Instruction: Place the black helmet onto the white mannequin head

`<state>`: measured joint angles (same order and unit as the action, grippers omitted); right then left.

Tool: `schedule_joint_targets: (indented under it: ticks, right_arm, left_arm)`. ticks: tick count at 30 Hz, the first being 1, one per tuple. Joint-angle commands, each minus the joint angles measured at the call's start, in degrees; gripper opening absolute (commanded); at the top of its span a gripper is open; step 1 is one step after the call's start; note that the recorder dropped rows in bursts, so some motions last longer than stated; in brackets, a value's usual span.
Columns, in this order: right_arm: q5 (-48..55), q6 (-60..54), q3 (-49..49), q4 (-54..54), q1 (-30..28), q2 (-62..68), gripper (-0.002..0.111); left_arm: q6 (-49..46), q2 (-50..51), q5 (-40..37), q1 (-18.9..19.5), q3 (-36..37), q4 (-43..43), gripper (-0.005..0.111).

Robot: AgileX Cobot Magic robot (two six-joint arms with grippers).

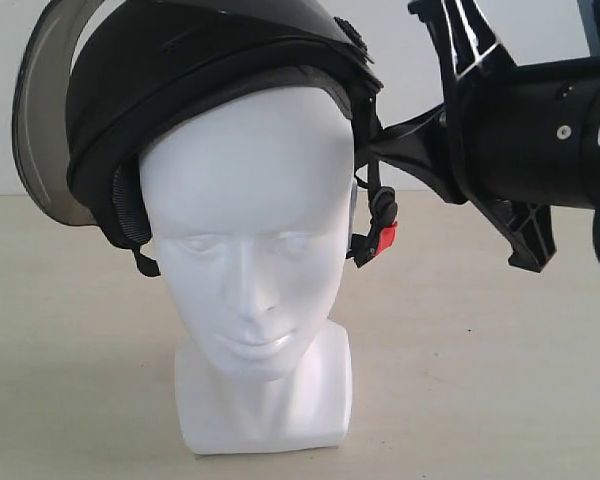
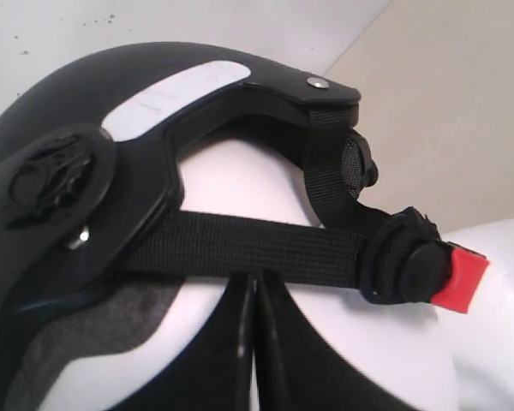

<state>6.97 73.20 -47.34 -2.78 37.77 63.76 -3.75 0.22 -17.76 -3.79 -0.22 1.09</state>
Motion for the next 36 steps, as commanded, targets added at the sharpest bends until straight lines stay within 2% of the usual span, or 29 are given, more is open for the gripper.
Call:
schedule_joint_targets:
  ticks: [1, 9, 14, 16, 17, 20, 25, 30, 36]
  right_arm:
    - [3.37, -2.93, 0.03, -0.72, 0.02, -1.86, 0.000]
    - [7.75, -13.04, 0.03, -0.75, 0.02, -3.48, 0.002]
    - [15.73, -25.19, 0.03, -1.13, 0.02, -6.00, 0.026]
    - [21.14, -34.97, 0.03, -1.24, 0.02, -8.46, 0.051]
    - [22.79, -35.50, 0.03, -1.88, 0.02, -9.22, 0.053]
    - [27.29, -37.99, 0.03, -5.28, 0.02, -14.46, 0.052]
    - [34.84, -32.97, 0.03, -15.94, -0.09, -18.07, 0.052]
    - [32.73, -33.06, 0.03, -15.91, -0.09, -15.57, 0.052]
    - [34.65, -33.06, 0.03, -20.97, -0.09, -13.21, 0.026]
  left_arm:
    - [-0.36, -0.22, 0.16, -0.25, 0.22, -0.01, 0.004]
    - [-0.36, -0.22, 0.16, -0.25, 0.22, -0.01, 0.004]
    - [-0.36, -0.22, 0.16, -0.25, 0.22, -0.01, 0.004]
    - [-0.36, -0.22, 0.16, -0.25, 0.22, -0.01, 0.004]
    - [-0.36, -0.22, 0.16, -0.25, 0.22, -0.01, 0.004]
    - [-0.46, -0.22, 0.16, -0.25, 0.22, -0.01, 0.004]
    - [-0.46, -0.22, 0.16, -0.25, 0.22, -0.01, 0.004]
    - [-0.46, -0.22, 0.16, -0.25, 0.22, -0.01, 0.004]
    - [-0.46, -0.22, 0.16, -0.25, 0.22, -0.01, 0.004]
